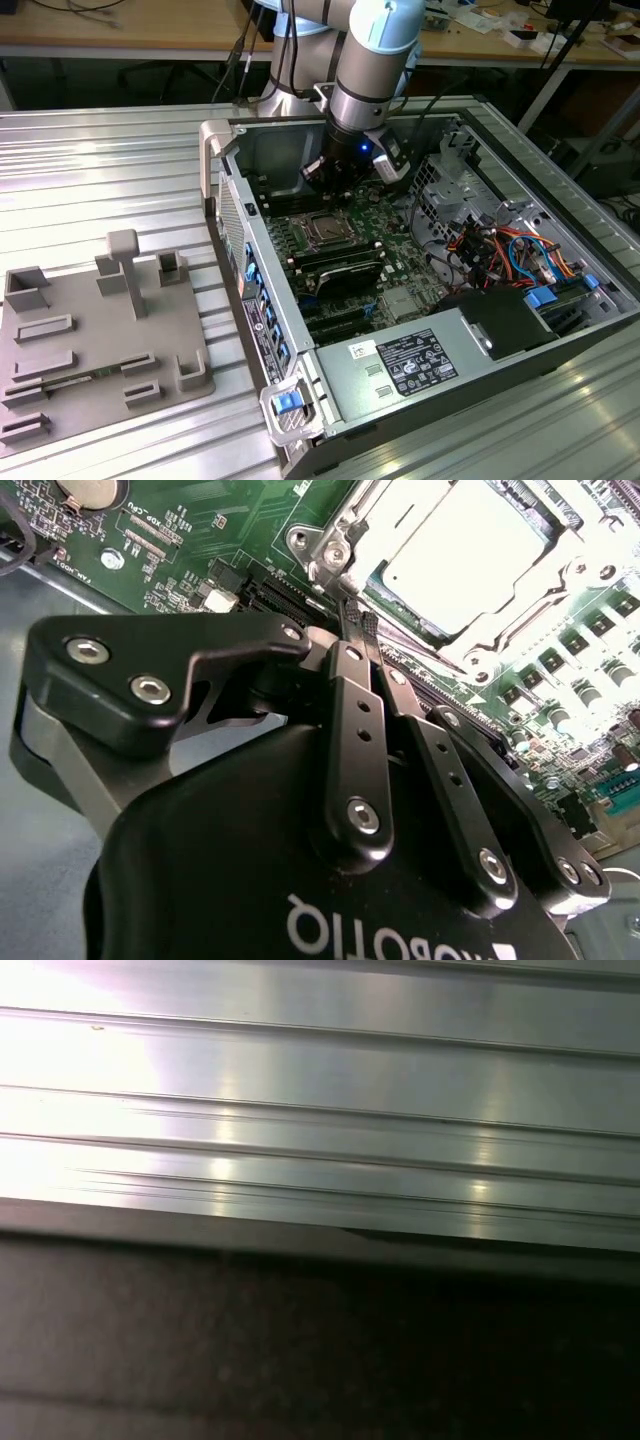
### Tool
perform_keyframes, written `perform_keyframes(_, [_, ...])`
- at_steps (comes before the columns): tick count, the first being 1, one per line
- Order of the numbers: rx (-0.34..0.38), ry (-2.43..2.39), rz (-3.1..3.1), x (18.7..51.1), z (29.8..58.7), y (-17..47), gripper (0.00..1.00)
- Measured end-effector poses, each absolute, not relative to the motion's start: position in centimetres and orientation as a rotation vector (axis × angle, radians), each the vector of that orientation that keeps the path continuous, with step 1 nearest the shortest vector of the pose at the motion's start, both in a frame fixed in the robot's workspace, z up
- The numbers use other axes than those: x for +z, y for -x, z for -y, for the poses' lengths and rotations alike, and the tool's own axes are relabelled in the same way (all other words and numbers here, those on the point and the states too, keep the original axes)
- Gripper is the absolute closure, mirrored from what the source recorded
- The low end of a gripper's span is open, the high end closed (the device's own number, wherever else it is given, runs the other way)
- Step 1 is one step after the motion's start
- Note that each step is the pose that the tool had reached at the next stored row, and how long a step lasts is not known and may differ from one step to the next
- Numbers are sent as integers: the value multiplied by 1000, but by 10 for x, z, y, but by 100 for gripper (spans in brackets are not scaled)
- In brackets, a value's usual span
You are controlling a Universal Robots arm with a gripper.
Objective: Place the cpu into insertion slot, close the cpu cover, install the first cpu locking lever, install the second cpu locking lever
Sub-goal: 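Install the first cpu locking lever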
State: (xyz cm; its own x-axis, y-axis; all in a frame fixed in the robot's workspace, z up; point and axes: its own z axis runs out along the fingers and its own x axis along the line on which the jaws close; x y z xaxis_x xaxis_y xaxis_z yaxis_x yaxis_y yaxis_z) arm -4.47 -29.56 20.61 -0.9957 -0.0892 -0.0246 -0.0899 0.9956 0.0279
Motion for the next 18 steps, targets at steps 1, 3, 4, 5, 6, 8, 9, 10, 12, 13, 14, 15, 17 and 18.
perform_keyframes(1, [45, 140, -3115, 206, 295, 45, 89])
perform_keyframes(3, [45, 140, -3115, 206, 295, 44, 89])
perform_keyframes(4, [45, 140, -3115, 206, 295, 44, 89])
perform_keyframes(5, [45, 140, -3115, 206, 295, 44, 89])
perform_keyframes(6, [45, 140, -3115, 206, 295, 44, 89])
perform_keyframes(8, [45, 140, -3115, 206, 295, 43, 89])
perform_keyframes(9, [45, 140, -3115, 206, 295, 43, 89])
perform_keyframes(10, [45, 141, -3115, 206, 295, 43, 89])
perform_keyframes(12, [45, 140, -3115, 206, 297, 43, 89])
perform_keyframes(13, [45, 140, -3115, 206, 298, 43, 89])
perform_keyframes(14, [45, 140, -3115, 206, 299, 43, 89])
perform_keyframes(15, [45, 140, -3115, 206, 299, 43, 89])
perform_keyframes(17, [45, 140, -3115, 206, 300, 44, 89])
perform_keyframes(18, [45, 140, -3115, 205, 300, 44, 89])
